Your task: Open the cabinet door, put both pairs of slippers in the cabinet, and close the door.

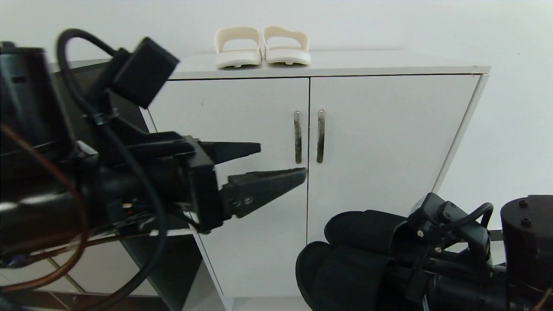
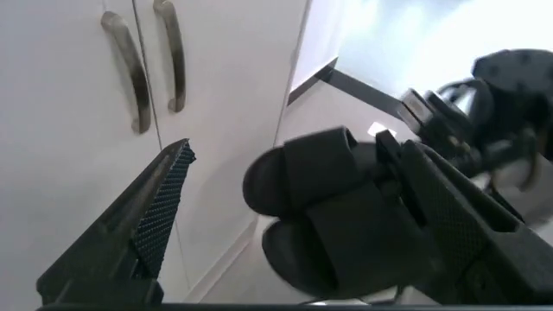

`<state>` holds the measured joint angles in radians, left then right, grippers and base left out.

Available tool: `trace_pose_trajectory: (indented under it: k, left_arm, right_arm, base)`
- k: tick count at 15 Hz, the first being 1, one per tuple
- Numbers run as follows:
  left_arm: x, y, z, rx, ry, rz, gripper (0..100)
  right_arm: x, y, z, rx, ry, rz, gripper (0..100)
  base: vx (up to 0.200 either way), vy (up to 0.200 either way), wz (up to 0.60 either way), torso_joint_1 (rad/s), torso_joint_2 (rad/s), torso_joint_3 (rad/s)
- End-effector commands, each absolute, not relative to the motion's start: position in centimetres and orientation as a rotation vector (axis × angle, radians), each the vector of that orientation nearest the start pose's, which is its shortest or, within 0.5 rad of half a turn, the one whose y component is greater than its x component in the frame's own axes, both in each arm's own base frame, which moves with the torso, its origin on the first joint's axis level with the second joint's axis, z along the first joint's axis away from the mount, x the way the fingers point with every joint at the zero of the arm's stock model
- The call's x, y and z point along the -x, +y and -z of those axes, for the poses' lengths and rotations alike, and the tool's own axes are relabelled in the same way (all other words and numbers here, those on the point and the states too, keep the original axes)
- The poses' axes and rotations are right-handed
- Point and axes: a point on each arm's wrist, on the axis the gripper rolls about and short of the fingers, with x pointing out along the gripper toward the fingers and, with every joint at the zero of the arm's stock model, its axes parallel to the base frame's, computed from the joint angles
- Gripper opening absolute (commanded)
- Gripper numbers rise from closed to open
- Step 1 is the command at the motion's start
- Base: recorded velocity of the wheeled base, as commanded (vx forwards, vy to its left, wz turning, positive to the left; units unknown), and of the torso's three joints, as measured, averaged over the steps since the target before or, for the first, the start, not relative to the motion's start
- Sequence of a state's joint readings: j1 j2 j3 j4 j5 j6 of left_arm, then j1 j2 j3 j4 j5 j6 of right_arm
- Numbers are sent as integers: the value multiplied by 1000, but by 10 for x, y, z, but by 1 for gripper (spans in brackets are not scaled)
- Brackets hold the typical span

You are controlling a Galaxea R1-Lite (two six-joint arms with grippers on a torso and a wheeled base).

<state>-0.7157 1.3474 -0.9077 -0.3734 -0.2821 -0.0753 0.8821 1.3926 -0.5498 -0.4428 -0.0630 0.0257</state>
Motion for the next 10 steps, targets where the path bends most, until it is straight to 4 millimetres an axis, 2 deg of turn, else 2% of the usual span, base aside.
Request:
trace_pose_trajectory:
  k: [1, 2, 4, 7, 10]
  left_arm:
    - [-189, -196, -270, 33, 161, 1021, 100]
    - [-196, -208, -272, 40, 161, 1035, 100]
    - [-205, -219, -274, 70, 171, 1088, 100]
    - [-220, -217, -286, 156, 184, 1168, 100]
    - [-233, -222, -284, 257, 253, 1164, 100]
  right_arm:
    - [-136, 167, -169, 177, 397, -811, 0]
    - [-136, 167, -169, 176, 394, -812, 0]
    - [-135, 169, -168, 179, 395, -821, 0]
    - [-135, 168, -168, 179, 395, -821, 0]
    - [-135, 168, -167, 180, 397, -821, 0]
  base:
    - [0, 0, 0, 0, 0, 0]
    - [0, 0, 0, 0, 0, 0]
    - [0, 0, 0, 0, 0, 0]
    - [0, 0, 0, 0, 0, 0]
    - [0, 0, 0, 0, 0, 0]
